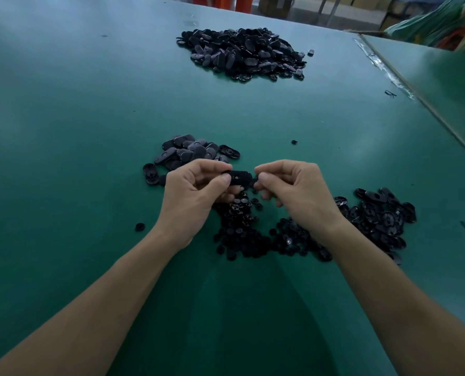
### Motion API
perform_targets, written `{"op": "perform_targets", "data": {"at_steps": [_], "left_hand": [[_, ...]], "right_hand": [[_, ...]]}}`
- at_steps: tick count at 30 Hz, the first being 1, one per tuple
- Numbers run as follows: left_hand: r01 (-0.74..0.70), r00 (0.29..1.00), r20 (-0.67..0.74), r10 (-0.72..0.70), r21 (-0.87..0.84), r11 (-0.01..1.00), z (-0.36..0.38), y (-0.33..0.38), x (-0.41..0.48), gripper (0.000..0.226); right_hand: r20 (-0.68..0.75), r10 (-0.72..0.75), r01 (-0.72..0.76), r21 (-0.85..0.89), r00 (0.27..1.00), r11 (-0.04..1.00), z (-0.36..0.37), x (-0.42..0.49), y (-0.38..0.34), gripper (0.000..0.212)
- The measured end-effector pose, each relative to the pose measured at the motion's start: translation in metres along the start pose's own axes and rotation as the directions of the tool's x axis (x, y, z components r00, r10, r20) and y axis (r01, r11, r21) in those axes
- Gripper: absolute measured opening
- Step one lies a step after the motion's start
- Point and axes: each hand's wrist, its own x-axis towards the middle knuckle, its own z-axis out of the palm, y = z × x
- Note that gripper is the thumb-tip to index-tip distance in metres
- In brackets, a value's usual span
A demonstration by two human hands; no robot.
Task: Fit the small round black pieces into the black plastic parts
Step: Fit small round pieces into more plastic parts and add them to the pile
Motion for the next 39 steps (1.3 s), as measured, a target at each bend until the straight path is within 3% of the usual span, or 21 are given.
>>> {"op": "perform_targets", "data": {"at_steps": [3,5,11,15,19,25,39], "left_hand": [[-0.009,1.000,-0.026,0.008,-0.022,1.000,0.000,-0.001,0.001,0.013],[-0.010,0.999,-0.034,0.009,-0.036,0.999,0.001,-0.001,0.000,0.013],[-0.017,0.999,-0.033,0.016,-0.040,0.999,0.001,-0.001,0.001,0.013],[-0.016,0.999,-0.037,0.015,-0.035,0.999,0.000,-0.001,0.001,0.013],[-0.018,0.999,-0.039,0.018,-0.019,1.000,0.000,-0.001,0.000,0.016],[-0.026,0.998,-0.051,0.028,0.033,0.999,0.001,-0.001,-0.001,0.021],[-0.015,0.998,-0.060,0.018,0.042,0.999,0.003,0.002,-0.002,0.019]], "right_hand": [[0.024,-0.047,0.052,-0.354,0.999,0.934,-0.004,-0.001,0.005,0.006],[0.102,-0.022,0.068,-0.474,0.995,0.878,-0.003,-0.004,0.008,0.009],[0.123,-0.029,0.094,-0.565,0.992,0.819,0.005,-0.006,0.007,0.007],[0.157,-0.093,0.178,-0.704,0.983,0.688,0.009,-0.008,0.003,0.017],[0.156,-0.128,0.201,-0.697,0.980,0.688,0.007,-0.009,0.000,0.022],[0.195,0.015,0.123,-0.672,0.981,0.731,0.003,-0.009,-0.004,0.030],[0.136,0.044,0.069,-0.721,0.990,0.689,0.005,-0.013,-0.006,0.017]]}}
